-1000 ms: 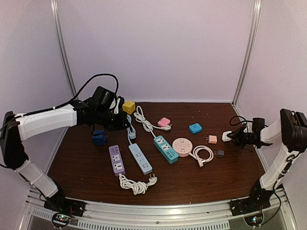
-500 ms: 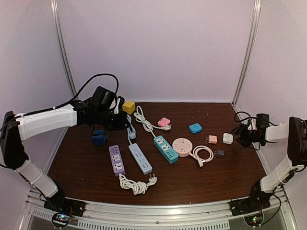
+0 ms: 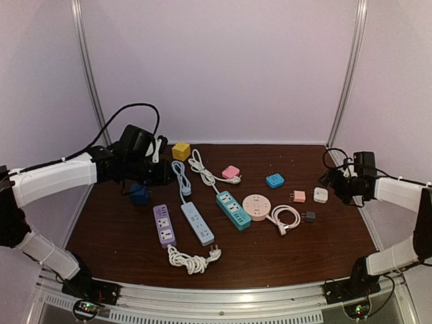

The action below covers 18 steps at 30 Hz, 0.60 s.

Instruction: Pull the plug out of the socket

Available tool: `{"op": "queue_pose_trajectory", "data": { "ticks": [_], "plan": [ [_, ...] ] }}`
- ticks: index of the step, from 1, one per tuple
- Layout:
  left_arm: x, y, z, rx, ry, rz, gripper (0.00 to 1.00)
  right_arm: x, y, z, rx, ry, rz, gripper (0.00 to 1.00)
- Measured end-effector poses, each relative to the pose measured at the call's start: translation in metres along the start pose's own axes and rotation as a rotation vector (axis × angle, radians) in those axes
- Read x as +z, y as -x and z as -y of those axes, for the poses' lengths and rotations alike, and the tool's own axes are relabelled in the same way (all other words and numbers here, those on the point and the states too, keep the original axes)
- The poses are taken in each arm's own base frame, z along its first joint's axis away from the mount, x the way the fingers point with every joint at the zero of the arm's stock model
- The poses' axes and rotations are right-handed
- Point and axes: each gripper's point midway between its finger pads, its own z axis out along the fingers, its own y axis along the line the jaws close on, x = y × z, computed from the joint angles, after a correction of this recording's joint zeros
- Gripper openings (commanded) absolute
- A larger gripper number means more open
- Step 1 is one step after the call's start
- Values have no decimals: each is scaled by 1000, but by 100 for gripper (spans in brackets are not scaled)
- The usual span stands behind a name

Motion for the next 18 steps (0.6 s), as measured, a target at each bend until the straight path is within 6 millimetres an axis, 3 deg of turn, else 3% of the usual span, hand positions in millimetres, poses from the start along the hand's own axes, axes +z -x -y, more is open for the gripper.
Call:
{"op": "queue_pose_trajectory", "data": {
  "ticks": [2,5,9,14,18],
  "plan": [
    [-9,5,-2,12,7,29,26,-9,2,-16,-53,6,29,96],
    [-22,16,-6,28,23,88,48,-25,9,-40,-130,24,95,100],
    [-40,26,-17,57,73,171,96,-51,16,-70,-237,43,201,100],
    [-56,31,-52,52,201,250,98,-80,34,-88,-319,42,358,100],
    [-66,35,-82,37,331,299,98,-100,47,-91,-351,54,499,100]
  ]
}}
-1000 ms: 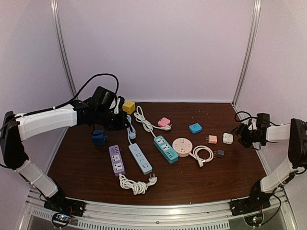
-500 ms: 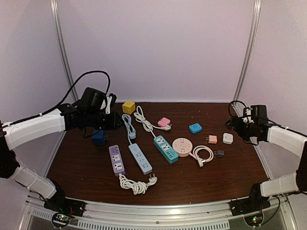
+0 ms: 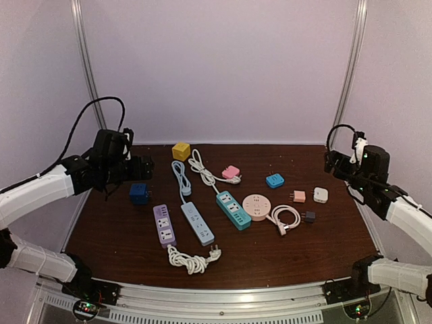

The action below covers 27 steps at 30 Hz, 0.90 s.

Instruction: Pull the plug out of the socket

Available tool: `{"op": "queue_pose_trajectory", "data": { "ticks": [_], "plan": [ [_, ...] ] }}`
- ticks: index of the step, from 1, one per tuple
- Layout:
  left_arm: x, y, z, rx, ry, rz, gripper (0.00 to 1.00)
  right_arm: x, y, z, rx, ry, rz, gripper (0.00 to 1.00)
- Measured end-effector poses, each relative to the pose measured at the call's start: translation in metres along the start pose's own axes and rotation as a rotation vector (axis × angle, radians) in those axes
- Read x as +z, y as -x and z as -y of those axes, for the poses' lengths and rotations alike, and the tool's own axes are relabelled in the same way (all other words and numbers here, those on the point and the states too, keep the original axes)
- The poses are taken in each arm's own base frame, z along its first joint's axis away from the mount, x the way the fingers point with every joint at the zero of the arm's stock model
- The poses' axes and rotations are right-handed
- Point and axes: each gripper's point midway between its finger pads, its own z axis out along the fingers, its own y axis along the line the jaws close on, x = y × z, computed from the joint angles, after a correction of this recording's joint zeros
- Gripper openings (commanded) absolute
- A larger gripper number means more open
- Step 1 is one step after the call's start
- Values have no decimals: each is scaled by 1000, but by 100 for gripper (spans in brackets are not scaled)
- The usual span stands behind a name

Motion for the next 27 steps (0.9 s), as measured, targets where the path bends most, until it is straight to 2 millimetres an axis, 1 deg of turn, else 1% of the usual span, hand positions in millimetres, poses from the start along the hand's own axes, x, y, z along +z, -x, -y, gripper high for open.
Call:
{"op": "queue_pose_trajectory", "data": {
  "ticks": [3,6,8,11,13,15,17,20,23,27],
  "plan": [
    [-2,3,-22,-16,72,28,98,-1,0,7,-34,-17,60,100],
    [-5,4,-50,-40,157,58,98,7,-6,16,-81,-56,70,100],
    [-6,3,-65,-49,203,80,98,13,-4,24,-99,-81,83,100],
    [-4,-6,-84,-47,242,96,98,21,8,52,-100,-160,136,100],
    [0,-15,-96,-26,264,100,98,27,8,75,-91,-219,158,100],
    [3,-24,-107,3,286,106,98,35,-2,97,-89,-278,156,100],
    [7,-30,-115,33,301,115,98,41,-19,114,-97,-326,137,100],
    [12,-36,-124,66,303,139,98,45,-42,127,-124,-355,129,100],
    [16,-38,-135,68,294,168,98,48,-59,135,-151,-367,137,100],
    [17,-35,-150,70,315,226,98,45,-69,135,-185,-346,178,100]
  ]
}}
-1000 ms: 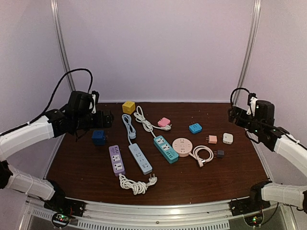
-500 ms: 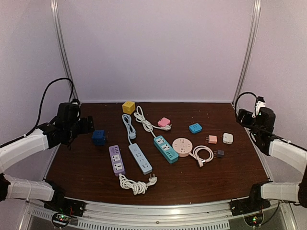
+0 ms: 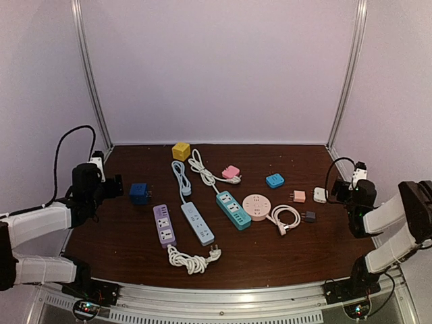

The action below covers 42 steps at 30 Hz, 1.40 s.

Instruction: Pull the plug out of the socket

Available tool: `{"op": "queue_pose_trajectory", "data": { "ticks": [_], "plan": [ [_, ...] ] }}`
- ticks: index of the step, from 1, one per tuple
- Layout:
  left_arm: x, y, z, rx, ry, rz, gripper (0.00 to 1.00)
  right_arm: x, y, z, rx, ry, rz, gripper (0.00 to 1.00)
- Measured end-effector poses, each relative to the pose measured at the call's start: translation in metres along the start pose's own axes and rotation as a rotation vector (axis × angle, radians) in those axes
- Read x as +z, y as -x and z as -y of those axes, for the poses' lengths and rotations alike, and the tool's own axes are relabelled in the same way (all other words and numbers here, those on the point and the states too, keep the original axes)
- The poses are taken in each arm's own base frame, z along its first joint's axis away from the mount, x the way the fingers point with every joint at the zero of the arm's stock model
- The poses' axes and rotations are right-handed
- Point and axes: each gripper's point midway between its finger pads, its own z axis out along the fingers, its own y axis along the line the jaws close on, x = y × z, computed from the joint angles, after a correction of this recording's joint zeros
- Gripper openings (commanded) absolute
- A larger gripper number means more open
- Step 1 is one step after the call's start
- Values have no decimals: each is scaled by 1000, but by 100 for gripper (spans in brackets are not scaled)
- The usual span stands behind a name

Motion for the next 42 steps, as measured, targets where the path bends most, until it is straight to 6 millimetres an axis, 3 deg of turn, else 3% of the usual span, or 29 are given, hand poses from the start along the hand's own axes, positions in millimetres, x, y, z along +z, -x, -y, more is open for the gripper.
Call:
{"op": "queue_pose_trajectory", "data": {
  "ticks": [7,12,16,18,24,28,31,37,42],
  "plan": [
    [16,3,-41,-28,94,45,98,1,-9,-22,-75,91,51,100],
    [30,-5,-55,-13,129,74,98,2,8,-28,-90,106,112,100],
    [44,-30,-54,19,137,44,98,3,11,-31,-107,116,120,100],
    [46,-33,-55,24,145,57,98,6,13,-34,-112,125,119,100],
    [54,-29,-55,39,161,116,98,7,17,-38,-114,141,128,100],
    [50,-22,-41,74,76,204,98,7,16,-38,-115,143,126,100],
    [50,-35,-33,111,32,184,98,7,15,-38,-117,146,120,100],
    [59,-11,-23,133,-9,228,98,8,13,-38,-119,146,113,100],
    [60,-12,-21,142,-19,226,98,8,13,-38,-120,146,111,100]
  ]
}}
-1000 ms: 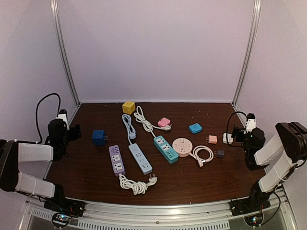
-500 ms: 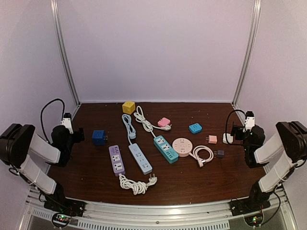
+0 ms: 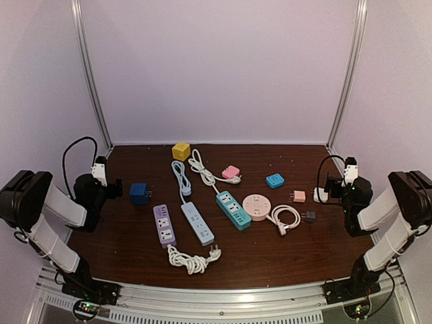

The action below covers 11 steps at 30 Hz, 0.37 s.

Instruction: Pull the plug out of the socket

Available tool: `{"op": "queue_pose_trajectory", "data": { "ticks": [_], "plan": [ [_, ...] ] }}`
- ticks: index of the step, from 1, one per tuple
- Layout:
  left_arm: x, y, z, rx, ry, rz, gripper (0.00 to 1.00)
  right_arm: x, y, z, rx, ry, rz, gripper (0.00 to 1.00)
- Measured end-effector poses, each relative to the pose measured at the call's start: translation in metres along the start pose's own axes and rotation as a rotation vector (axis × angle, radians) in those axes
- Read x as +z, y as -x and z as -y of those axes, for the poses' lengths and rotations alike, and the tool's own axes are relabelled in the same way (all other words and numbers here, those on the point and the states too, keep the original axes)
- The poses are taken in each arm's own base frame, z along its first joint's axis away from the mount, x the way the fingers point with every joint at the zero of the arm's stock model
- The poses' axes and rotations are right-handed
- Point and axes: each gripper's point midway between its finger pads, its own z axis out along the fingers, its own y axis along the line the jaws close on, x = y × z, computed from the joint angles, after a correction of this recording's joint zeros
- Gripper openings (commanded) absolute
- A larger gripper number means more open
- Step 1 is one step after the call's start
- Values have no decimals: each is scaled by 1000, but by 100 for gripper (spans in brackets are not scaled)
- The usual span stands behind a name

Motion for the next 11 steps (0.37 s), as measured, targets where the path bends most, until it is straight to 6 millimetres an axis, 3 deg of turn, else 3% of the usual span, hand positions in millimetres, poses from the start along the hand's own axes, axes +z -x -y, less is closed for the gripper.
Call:
{"op": "queue_pose_trajectory", "data": {
  "ticks": [11],
  "plan": [
    [0,-1,2,4,-9,-2,98,0,-1,0,-1,2,-3,100]
  ]
}}
